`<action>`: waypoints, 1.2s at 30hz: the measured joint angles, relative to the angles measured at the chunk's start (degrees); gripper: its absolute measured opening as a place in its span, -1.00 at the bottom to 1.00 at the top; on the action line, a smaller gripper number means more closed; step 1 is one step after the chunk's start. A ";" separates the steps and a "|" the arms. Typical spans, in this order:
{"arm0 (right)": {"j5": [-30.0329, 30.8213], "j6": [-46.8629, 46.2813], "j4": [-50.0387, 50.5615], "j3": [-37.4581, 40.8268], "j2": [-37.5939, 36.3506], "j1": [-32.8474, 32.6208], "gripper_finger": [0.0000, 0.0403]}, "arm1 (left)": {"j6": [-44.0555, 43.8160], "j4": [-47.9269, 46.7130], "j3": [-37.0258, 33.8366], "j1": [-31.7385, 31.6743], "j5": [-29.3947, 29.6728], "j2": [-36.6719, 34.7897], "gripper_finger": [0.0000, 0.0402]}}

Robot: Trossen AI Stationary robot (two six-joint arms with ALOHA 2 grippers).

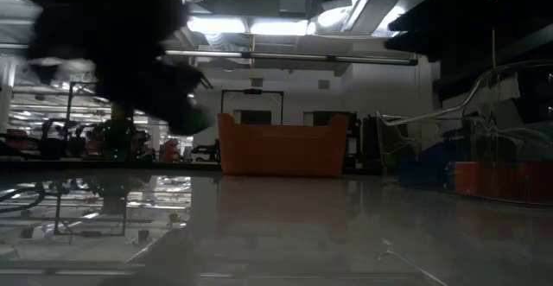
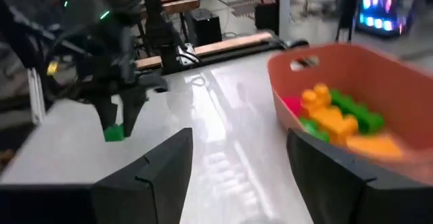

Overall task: Sort blocks by size
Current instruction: Put the small green game piece into the transparent bin

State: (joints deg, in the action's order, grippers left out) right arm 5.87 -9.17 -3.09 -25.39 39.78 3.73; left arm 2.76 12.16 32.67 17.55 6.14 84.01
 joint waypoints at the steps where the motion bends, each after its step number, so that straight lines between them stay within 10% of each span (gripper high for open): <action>1: -0.60 2.20 -2.78 0.00 2.24 0.00 0.19 | -0.81 2.32 0.00 -1.90 -0.75 0.00 -0.39; 18: -13.13 27.67 -44.86 -0.73 35.69 0.00 0.19 | -25.27 21.15 0.04 -22.27 -21.48 -0.11 -0.32; 36: -27.13 34.46 -20.86 -25.56 51.15 0.00 0.19 | -35.05 24.34 0.11 -22.81 -27.93 -0.15 -0.30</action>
State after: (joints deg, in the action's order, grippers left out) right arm -21.25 25.28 -23.95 -50.94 90.94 3.73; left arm -32.30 36.51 32.77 -5.26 -21.79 83.85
